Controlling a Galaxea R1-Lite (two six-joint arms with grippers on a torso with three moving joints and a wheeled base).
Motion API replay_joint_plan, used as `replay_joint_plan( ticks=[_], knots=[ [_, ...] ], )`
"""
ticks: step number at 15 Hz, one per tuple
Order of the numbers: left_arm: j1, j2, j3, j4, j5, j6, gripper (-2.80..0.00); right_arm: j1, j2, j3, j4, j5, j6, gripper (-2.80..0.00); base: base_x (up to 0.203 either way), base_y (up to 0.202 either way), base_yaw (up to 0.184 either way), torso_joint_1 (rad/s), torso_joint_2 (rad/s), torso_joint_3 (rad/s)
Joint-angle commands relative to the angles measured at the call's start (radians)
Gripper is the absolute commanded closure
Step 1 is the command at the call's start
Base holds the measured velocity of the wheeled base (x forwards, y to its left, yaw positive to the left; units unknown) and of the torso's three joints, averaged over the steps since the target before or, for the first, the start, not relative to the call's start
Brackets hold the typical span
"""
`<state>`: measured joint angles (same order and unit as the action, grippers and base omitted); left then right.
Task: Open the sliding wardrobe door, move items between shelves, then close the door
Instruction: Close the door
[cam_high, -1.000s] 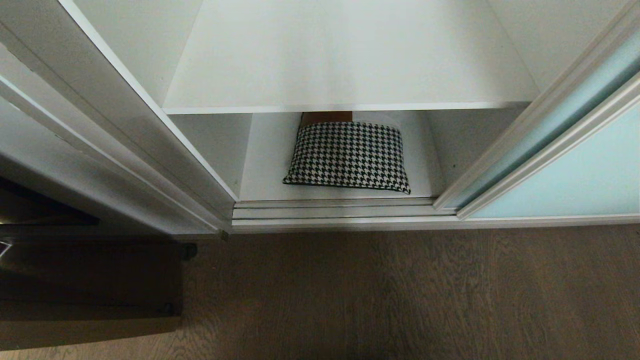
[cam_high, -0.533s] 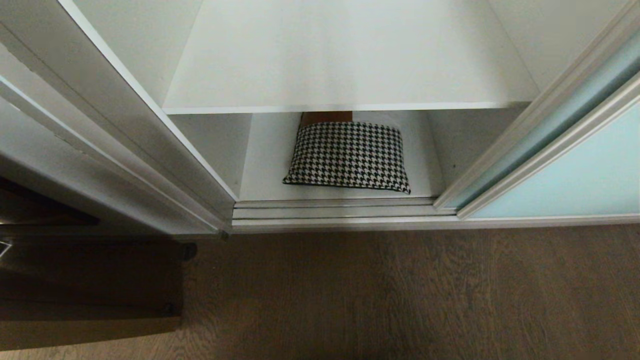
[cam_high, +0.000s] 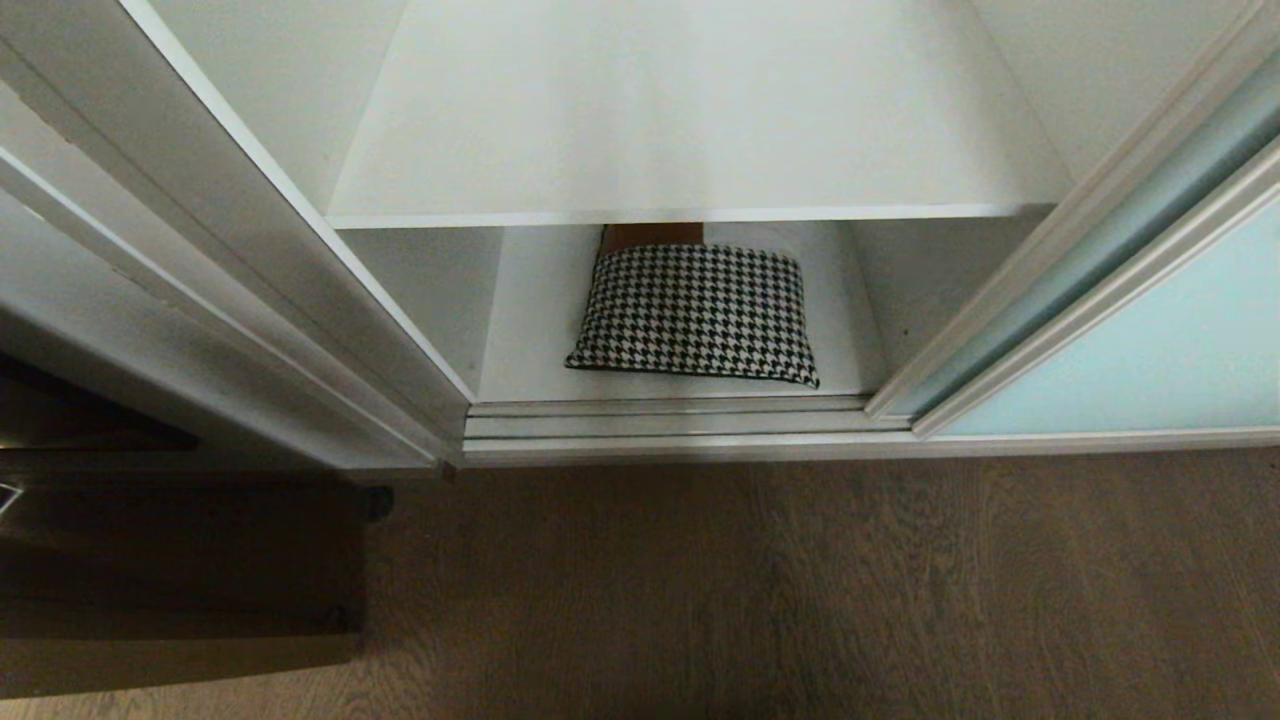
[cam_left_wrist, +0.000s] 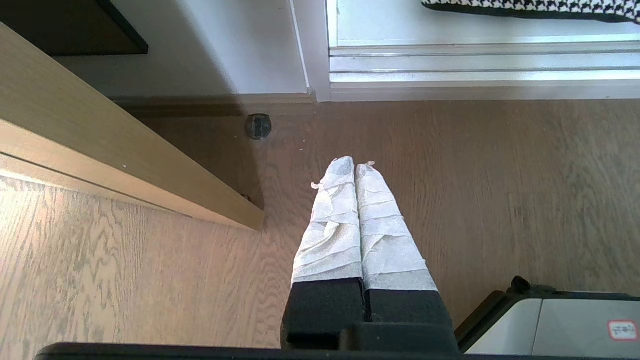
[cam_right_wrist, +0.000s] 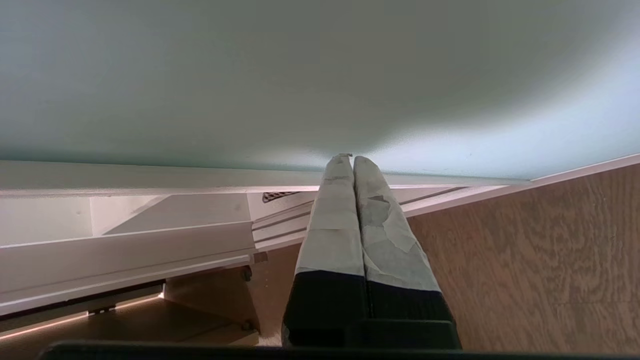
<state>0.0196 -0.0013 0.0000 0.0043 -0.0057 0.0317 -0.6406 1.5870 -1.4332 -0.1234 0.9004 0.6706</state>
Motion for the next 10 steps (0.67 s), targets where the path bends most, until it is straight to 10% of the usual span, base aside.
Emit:
replay_joint_plan(
  ticks=[1, 10],
  knots=[
    [0.000, 0.001, 0.002, 0.000, 0.000, 0.001, 0.00, 0.022, -0.001, -0.002, -0.002, 0.005, 0.003, 0.00, 0.000, 0.000, 0.000, 0.000, 0.00, 0.000],
    [0.000, 0.001, 0.001, 0.000, 0.000, 0.001, 0.00, 0.132, -0.077, 0.060, 0.005, -0.016, 0.000, 0.00, 0.000, 0.000, 0.000, 0.000, 0.00, 0.000]
  ],
)
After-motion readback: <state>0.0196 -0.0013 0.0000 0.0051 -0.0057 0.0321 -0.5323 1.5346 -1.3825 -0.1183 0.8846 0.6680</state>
